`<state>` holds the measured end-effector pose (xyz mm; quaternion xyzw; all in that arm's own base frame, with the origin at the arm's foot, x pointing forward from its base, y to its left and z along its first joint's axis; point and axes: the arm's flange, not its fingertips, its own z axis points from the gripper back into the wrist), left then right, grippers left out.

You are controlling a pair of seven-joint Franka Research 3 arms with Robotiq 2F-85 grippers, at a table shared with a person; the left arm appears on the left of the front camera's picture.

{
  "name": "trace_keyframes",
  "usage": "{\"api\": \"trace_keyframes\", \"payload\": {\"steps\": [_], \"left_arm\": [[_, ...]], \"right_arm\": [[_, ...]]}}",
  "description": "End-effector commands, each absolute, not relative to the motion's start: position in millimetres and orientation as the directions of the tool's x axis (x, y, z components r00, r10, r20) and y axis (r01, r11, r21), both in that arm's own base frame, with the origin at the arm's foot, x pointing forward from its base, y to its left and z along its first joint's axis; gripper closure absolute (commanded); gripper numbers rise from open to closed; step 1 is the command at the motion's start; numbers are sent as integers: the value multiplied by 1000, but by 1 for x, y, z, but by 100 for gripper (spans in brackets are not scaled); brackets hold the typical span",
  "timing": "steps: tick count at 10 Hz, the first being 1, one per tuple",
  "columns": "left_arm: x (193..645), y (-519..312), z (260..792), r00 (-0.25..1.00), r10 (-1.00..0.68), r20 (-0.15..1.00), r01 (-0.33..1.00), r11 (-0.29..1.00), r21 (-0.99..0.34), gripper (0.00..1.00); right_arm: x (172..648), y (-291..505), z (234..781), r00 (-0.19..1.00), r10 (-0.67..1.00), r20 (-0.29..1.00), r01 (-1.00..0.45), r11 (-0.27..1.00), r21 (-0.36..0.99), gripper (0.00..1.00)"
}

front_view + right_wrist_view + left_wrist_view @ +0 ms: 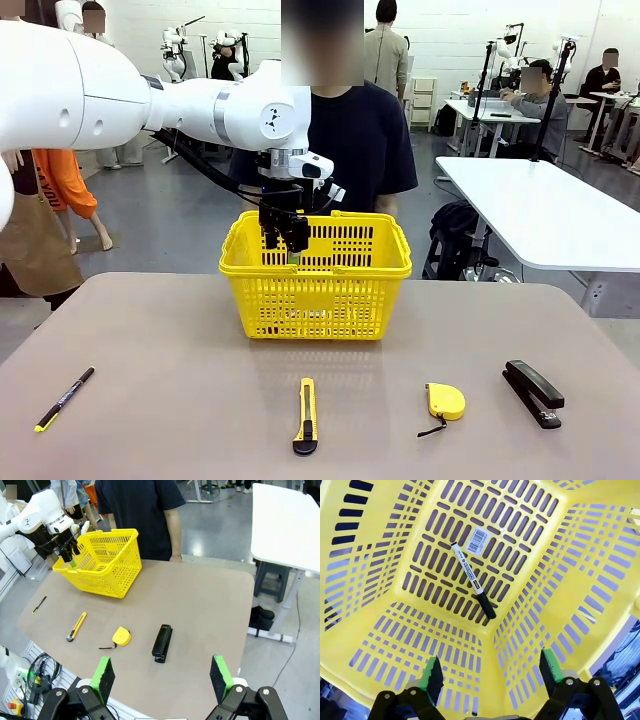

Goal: Place the items the person wants into the basket.
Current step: Pick up the item the person points to and place it in the Market Basket.

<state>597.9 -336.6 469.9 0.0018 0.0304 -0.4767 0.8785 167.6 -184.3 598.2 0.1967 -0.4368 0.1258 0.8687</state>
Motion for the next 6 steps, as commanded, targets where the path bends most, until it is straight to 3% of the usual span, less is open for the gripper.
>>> {"api": "trace_keyframes", "payload": {"steps": [1, 3, 6], "left_arm": [[601, -334, 475, 541, -840, -49, 841, 541, 4, 0], [587, -330, 506, 653, -756, 34, 755, 654, 47, 0], [510, -298, 585, 717, -680, 152, 672, 733, 108, 0]], "right_arm": [[169, -184, 596, 587, 46, 809, -392, 890, 233, 0], [169, -184, 596, 587, 46, 809, -392, 890, 233, 0], [169, -184, 596, 587, 46, 809, -392, 890, 233, 0]]}}
